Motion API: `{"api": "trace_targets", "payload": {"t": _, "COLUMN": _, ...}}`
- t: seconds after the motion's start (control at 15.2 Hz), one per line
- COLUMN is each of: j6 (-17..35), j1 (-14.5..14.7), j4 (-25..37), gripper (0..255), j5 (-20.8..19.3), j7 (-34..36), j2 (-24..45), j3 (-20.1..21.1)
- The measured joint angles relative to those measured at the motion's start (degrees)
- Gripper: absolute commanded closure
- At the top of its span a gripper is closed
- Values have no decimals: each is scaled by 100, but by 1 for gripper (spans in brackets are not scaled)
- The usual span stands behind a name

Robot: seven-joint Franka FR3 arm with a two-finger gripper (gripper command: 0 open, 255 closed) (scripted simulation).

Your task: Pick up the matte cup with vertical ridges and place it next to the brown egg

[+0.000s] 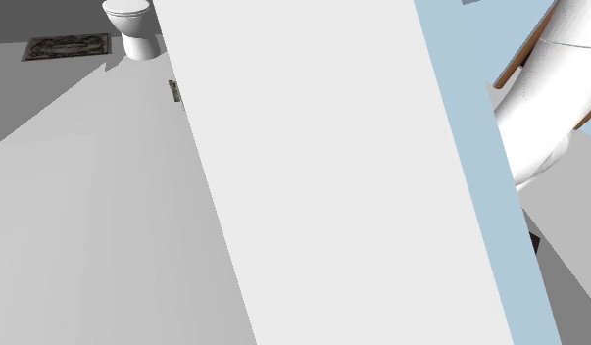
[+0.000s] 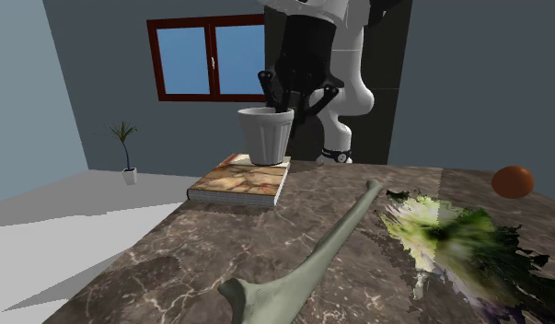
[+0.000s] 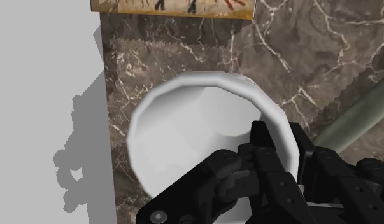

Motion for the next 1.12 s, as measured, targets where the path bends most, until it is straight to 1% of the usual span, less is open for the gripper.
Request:
{"api": "trace_targets", "payload": {"t": 0.26, "j6": -294, "j1": 8, "j4": 285, "gripper": 255, "j5": 13, "j7": -40, "j2": -12, "j3": 5}}
{"api": "trace_targets", "payload": {"t": 0.33, "j6": -330, "j1": 46, "j4": 237, "gripper": 255, "j5": -7, "j7": 15, "j2": -84, "j3": 25}}
{"api": "trace_targets", "payload": {"t": 0.66, "j6": -408, "j1": 380, "j4": -199, "gripper": 255, "j5": -114, "j7": 582, "j2": -494, "j3": 252}}
{"api": "trace_targets", "payload": {"t": 0.86, "j6": -412, "j1": 605, "j4": -573, "gripper": 255, "j5": -172, "j7": 1005, "j2": -793, "j3": 435}}
{"api": "trace_targets", "payload": {"t": 1.12, "j6": -552, "j1": 895, "j4": -745, "gripper": 255, "j5": -181, "j7": 1549, "j2": -997, "j3": 702}}
